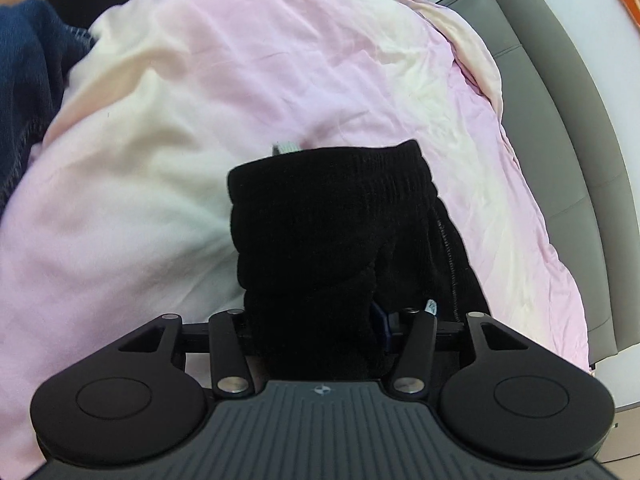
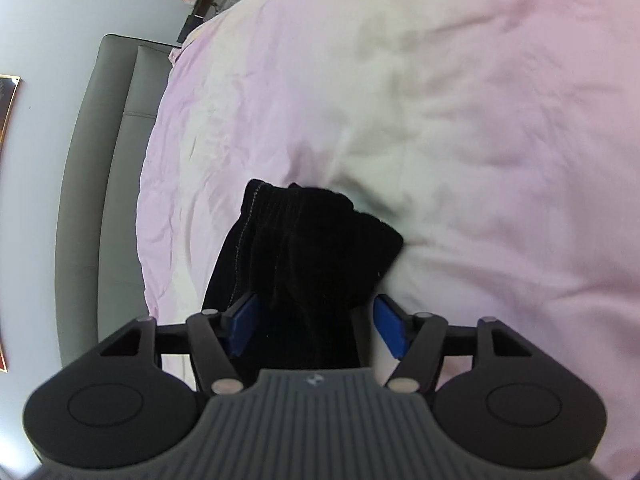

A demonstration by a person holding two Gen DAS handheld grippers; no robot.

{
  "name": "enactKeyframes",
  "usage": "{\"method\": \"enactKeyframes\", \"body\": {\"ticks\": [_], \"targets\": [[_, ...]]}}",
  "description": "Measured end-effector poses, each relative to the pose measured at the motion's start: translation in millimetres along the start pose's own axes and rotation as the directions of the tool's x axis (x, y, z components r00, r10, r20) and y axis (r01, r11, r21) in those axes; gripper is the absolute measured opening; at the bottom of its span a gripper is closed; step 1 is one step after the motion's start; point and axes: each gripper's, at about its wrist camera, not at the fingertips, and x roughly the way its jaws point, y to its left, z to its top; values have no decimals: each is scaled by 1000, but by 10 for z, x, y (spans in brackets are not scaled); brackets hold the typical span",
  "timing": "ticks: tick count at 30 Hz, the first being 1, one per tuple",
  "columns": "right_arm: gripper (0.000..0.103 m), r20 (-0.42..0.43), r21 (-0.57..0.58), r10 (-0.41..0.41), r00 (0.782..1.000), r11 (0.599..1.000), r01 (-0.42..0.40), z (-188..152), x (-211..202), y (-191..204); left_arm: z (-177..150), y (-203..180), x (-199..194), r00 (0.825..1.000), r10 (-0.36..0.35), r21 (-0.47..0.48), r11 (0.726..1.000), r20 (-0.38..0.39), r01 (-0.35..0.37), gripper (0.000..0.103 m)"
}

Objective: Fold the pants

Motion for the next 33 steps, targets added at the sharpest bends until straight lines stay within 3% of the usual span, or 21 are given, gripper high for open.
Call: {"method": "enactKeyframes", "body": {"ticks": [2, 4, 6, 7, 8, 9, 11, 13, 15, 16, 18, 21, 23, 25, 28, 31, 33], "targets": [[58, -37, 82, 13, 999, 997, -10, -51, 81, -115, 53, -33, -103, 1000, 5, -8, 1000, 17, -5, 59], [57, -46, 78, 3, 999, 997, 0, -84, 141, -124, 134, -40, -169, 998, 26, -35, 999, 59, -23, 62], [57, -39, 53, -5, 999, 999, 7, -94, 159, -78, 150, 44, -278, 996, 23, -129, 992, 86, -12, 67], [58, -32, 50, -4, 999, 999, 5, -95, 147, -82, 139, 79, -370, 987, 54, -183, 983, 154, -25, 67], [57, -24, 55, -3, 1000, 998, 4, -102, 147, -83, 125, 67, -500, 966, 106, -202, 978, 237, -58, 71], [57, -17, 66, 1, 1000, 998, 0, -102, 150, -99, 121, 11, -611, 942, 154, -188, 977, 299, -100, 80], [57, -4, 93, 15, 1000, 996, -15, -61, 245, -100, 96, -171, -775, 909, 183, -126, 981, 373, -146, 84], [57, 7, 96, 23, 1000, 995, -24, -57, 269, -100, -36, -445, -814, 909, 139, -19, 989, 393, -144, 85], [57, 19, 68, 20, 1000, 997, -22, -85, 265, -66, -291, -842, -687, 935, 94, 160, 975, 343, -157, 86], [57, 24, 50, 19, 1000, 999, -20, -99, 278, -42, -494, -1110, -551, 955, 76, 280, 947, 287, -159, 86], [58, 34, 14, 17, 999, 1000, -17, -113, 312, 6, -999, -1551, -259, 986, 53, 505, 854, 156, -125, 85], [57, 56, -5, 18, 998, 1000, -17, -100, 342, 27, -1821, -2089, 68, 999, 22, 703, 710, 28, -35, 84], [55, 65, 10, 17, 998, 1000, -18, -81, 343, -2, -2282, -2402, 247, 998, -8, 768, 638, -61, 52, 84], [55, 60, 20, 20, 998, 1000, -21, -74, 326, -29, -2633, -2677, 440, 984, -23, 786, 599, -176, 155, 84], [55, 60, 8, 24, 998, 1000, -24, -80, 321, -40, -3010, -2976, 717, 947, -28, 783, 555, -319, 280, 84], [55, 60, -6, 32, 998, 999, -32, -75, 358, -38, -3270, -3142, 1018, 955, 42, 836, 495, -295, 236, 83], [55, 60, -17, 30, 998, 999, -29, -76, 366, -35, -3374, -3134, 1228, 949, 92, 836, 504, -301, 216, 83]]}}
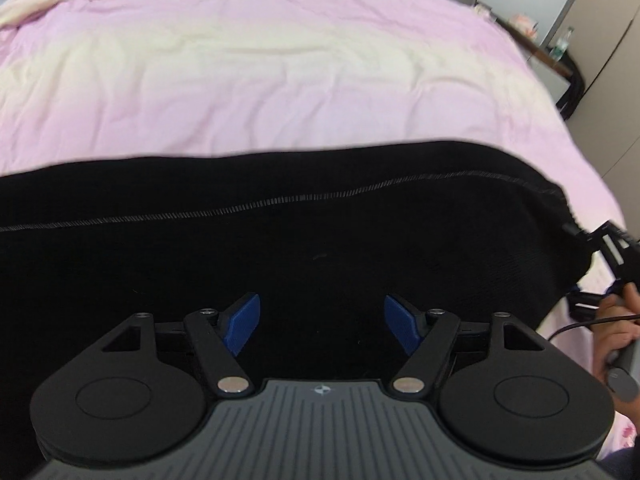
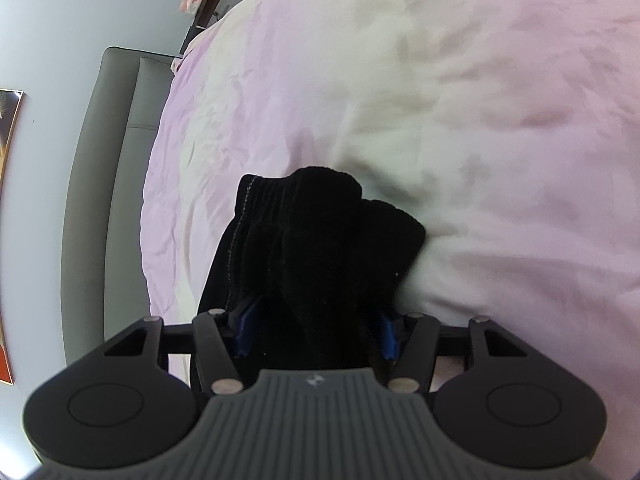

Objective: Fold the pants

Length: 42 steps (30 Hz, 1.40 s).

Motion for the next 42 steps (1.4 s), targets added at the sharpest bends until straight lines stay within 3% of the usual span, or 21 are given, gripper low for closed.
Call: {"method": "enactKeyframes", "body": {"ticks": [2, 6, 9, 10, 18, 20, 21, 22, 23, 25, 27, 29, 31, 32, 34, 35, 38, 40, 42], "targets": [[55, 3, -9, 0, 1000, 1000, 0, 4, 16, 12, -95, 10, 265, 998, 3, -27, 1000, -65, -5, 86], [55, 13, -22, 5, 1000, 1000, -5, -3, 48, 21, -246, -39, 412, 999, 39, -20, 999, -9, -39, 93], [33, 3, -44, 2, 1000, 999, -2, -1, 80, 23, -232, -61, 419, 999, 51, -26, 998, -8, -51, 94], [19, -5, -48, 11, 1000, 999, -11, 5, 88, 15, -233, -44, 424, 999, 46, -28, 999, -7, -46, 94], [15, 75, -159, 63, 995, 986, -51, -33, -121, 260, -256, 206, 356, 1000, -9, -68, 998, 11, 10, 94], [14, 133, -345, 103, 986, 937, -52, -164, -248, 559, -261, 205, 351, 1000, -5, -62, 998, 20, 6, 94], [14, 165, -474, 149, 975, 879, -54, -283, -341, 749, -270, 219, 352, 1000, -6, -66, 998, 24, 7, 94], [14, 195, -643, 230, 953, 764, -53, -496, -468, 998, -277, 236, 352, 1000, -9, -72, 997, 27, 11, 94], [14, 198, -767, 310, 930, 640, -50, -716, -573, 1173, -275, 266, 344, 999, -19, -85, 996, 29, 22, 94], [14, 129, -941, 459, 879, 335, -37, -1281, -753, 1402, -262, 378, 296, 997, -65, -146, 987, 37, 70, 93], [14, 28, -994, 496, 868, 107, -30, -1807, -786, 1462, -254, 566, 204, 993, -110, -231, 966, 49, 119, 83], [15, -70, -995, 467, 881, -98, -27, -2315, -718, 1433, -295, 776, 54, 991, -108, -301, 945, 76, 126, 79], [20, -160, -941, 366, 917, -338, -29, -2822, -562, 1322, -395, 960, -163, 991, -21, -328, 943, 129, 62, 80], [22, -193, -896, 293, 937, -441, -47, -3032, -459, 1230, -456, 1042, -259, 989, 34, -333, 943, 142, 16, 83], [34, -212, -789, 94, 973, -603, -114, -3371, -193, 996, -576, 1222, -388, 985, 101, -359, 932, 143, -43, 83], [30, -211, -746, 38, 977, -652, -136, -3471, -133, 873, -633, 1315, -434, 984, 109, -378, 925, 142, -48, 83], [40, -213, -704, 87, 973, -705, -91, -3517, -264, 863, -700, 1479, -514, 985, 101, -396, 918, 142, -37, 83], [51, -244, -719, 92, 966, -685, -116, -3446, -409, 982, -673, 1467, -547, 985, 101, -381, 924, 138, -41, 83], [52, -313, -732, 74, 947, -654, -191, -3312, -574, 1051, -618, 1427, -560, 987, 77, -359, 933, 141, -21, 84]]}}
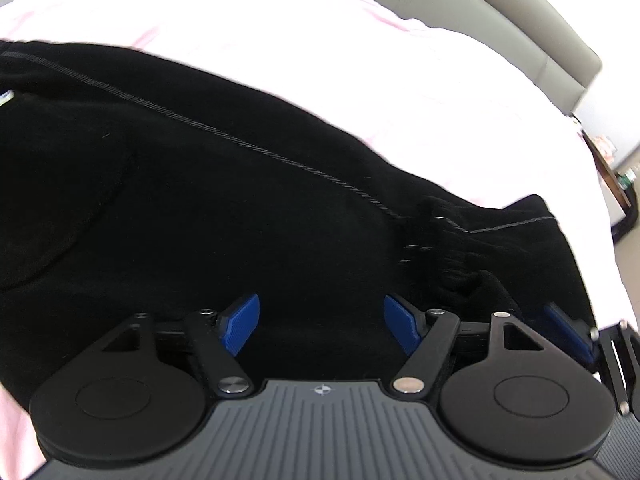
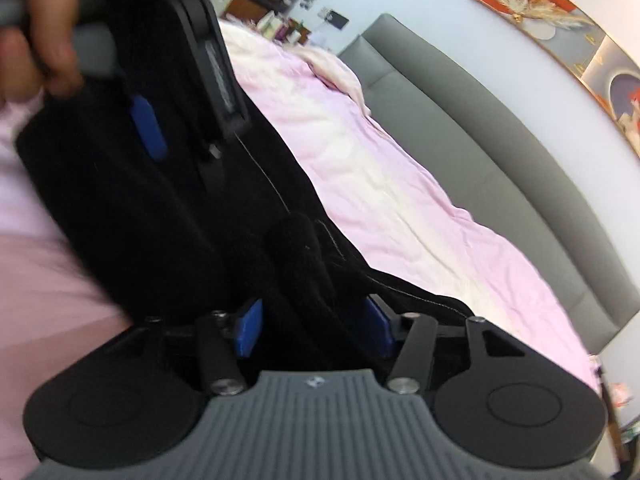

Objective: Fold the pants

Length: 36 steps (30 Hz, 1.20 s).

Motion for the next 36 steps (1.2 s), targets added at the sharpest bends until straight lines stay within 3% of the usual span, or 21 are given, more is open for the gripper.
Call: {"method": "enactKeyframes", "body": {"ticks": [2, 4, 5, 6, 9, 12, 14, 16, 19, 21, 24, 27, 31, 34, 36], "targets": [[51, 11, 103, 175, 985, 979, -175, 1, -197, -128, 47, -153, 4, 999, -36, 25, 999, -3, 37, 85], [51, 4, 242, 338, 941, 913, -328, -41, -307, -289, 69, -253, 5, 998, -59, 57, 997, -6, 60, 86], [50, 8, 302, 393, 920, 876, -377, -73, -337, -357, 76, -305, 7, 998, -68, 73, 995, -6, 68, 87], [49, 29, 347, 407, 913, 852, -391, -109, -390, -410, 75, -338, 1, 997, -74, 90, 993, -4, 74, 88], [49, 64, 447, 280, 958, 850, -278, -158, -471, -628, 113, -470, 42, 998, -65, 145, 987, -2, 64, 88], [49, 78, 576, 148, 986, 800, -166, -211, -468, -894, 189, -602, 53, 999, -48, 164, 985, 10, 46, 88], [36, 67, 623, 75, 995, 776, -100, -240, -465, -982, 222, -660, 68, 998, -65, 155, 986, 22, 61, 88], [28, 3, 609, 30, 1000, 793, -26, -253, -445, -946, 235, -730, 118, 997, -74, 162, 984, 15, 70, 89], [26, -106, 562, 78, 991, 827, -5, -265, -288, -831, 176, -989, 376, 999, -35, 240, 970, -33, 42, 89], [27, -157, 535, 117, 981, 845, -15, -291, -177, -751, -55, -1193, 624, 987, 49, 344, 939, -153, 7, 90], [28, -168, 538, 151, 974, 842, -37, -482, -105, -901, -196, -1175, 590, 993, 28, 369, 929, -114, 16, 90], [30, -143, 584, 195, 970, 808, -76, -590, -147, -970, -204, -1050, 445, 992, -6, 327, 944, -126, 47, 92], [35, -141, 563, 195, 971, 822, -83, -590, -174, -906, -196, -997, 357, 993, -43, 326, 942, -109, 76, 94], [38, -136, 551, 190, 972, 830, -85, -564, -172, -891, -228, -830, 107, 995, -92, 292, 951, -48, 102, 94], [39, -130, 554, 187, 974, 828, -86, -566, -164, -898, -241, -638, -98, 997, -71, 245, 967, 11, 66, 93]]}}
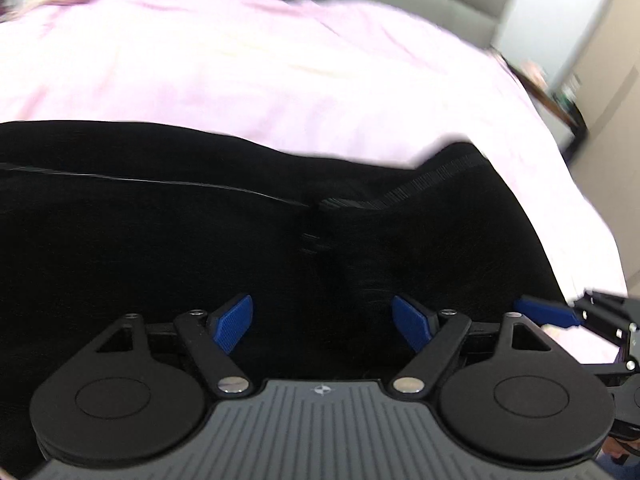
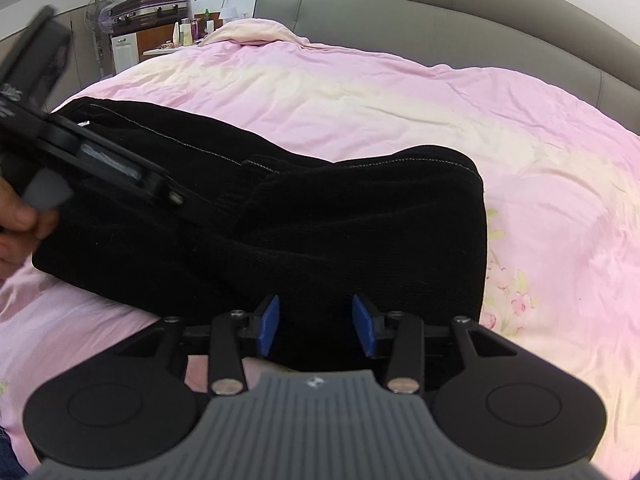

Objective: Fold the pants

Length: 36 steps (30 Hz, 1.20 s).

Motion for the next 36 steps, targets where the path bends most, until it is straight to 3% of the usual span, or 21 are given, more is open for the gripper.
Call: {"method": "enactKeyframes", "body": {"ticks": [5, 10, 13, 15, 19, 22, 23, 24, 25, 26, 27, 30, 31, 33, 34, 35, 36], "targets": [[37, 58, 40, 27, 998, 999, -30, 45, -40, -11, -151, 755, -528, 990, 125, -205, 973, 66, -110, 93], [37, 122, -26, 13, 992, 1000, -10, 83, -68, 189, -324, 1627, -1063, 959, 274, -430, 876, 74, -217, 94], [37, 142, -14, 22, 990, 1000, -20, 174, -112, 369, -463, 2040, -1293, 954, 290, -530, 823, 79, -206, 94], [37, 155, -12, 48, 987, 999, -47, 265, -134, 581, -450, 2262, -1455, 953, 289, -579, 794, 93, -184, 94], [37, 135, -72, 131, 982, 990, -123, 439, -42, 1233, -513, 2459, -1664, 930, 348, -645, 738, 115, -197, 95], [38, 51, -140, 226, 973, 966, -217, 578, 134, 1806, -448, 2625, -1705, 931, 350, -640, 739, 99, -210, 98], [43, -47, -134, 291, 955, 946, -295, 641, 234, 1982, -393, 2615, -1616, 934, 347, -622, 751, 86, -222, 98], [42, -190, -47, 401, 896, 908, -417, 722, 393, 2104, -369, 2689, -1592, 938, 340, -605, 762, 68, -233, 98], [42, -287, 89, 520, 804, 850, -518, 787, 522, 2182, -337, 2802, -1579, 941, 334, -602, 762, 51, -238, 98], [41, -338, 220, 649, 681, 758, -613, 860, 589, 2288, -338, 2867, -1580, 946, 322, -609, 760, 48, -228, 98], [40, -325, 242, 722, 610, 688, -684, 965, 533, 2378, -352, 2925, -1618, 949, 309, -621, 756, 62, -206, 98], [42, -261, 166, 816, 516, 564, -809, 1378, 4, 2530, -447, 3094, -1725, 947, 293, -645, 750, 127, -146, 98], [43, -223, 156, 854, 471, 508, -847, 1521, -221, 2513, -476, 3154, -1733, 946, 297, -655, 742, 131, -142, 98], [54, -146, 147, 912, 383, 402, -904, 1750, -614, 2410, -547, 3274, -1737, 946, 296, -692, 711, 129, -128, 98], [61, -124, 136, 921, 369, 384, -913, 1823, -741, 2363, -580, 3326, -1713, 950, 284, -712, 693, 126, -113, 98], [64, -116, 117, 915, 387, 399, -909, 1877, -816, 2342, -604, 3362, -1680, 955, 267, -727, 680, 127, -94, 98], [64, -127, 96, 897, 424, 437, -894, 1892, -825, 2350, -616, 3382, -1646, 958, 252, -734, 675, 133, -76, 98]]}}
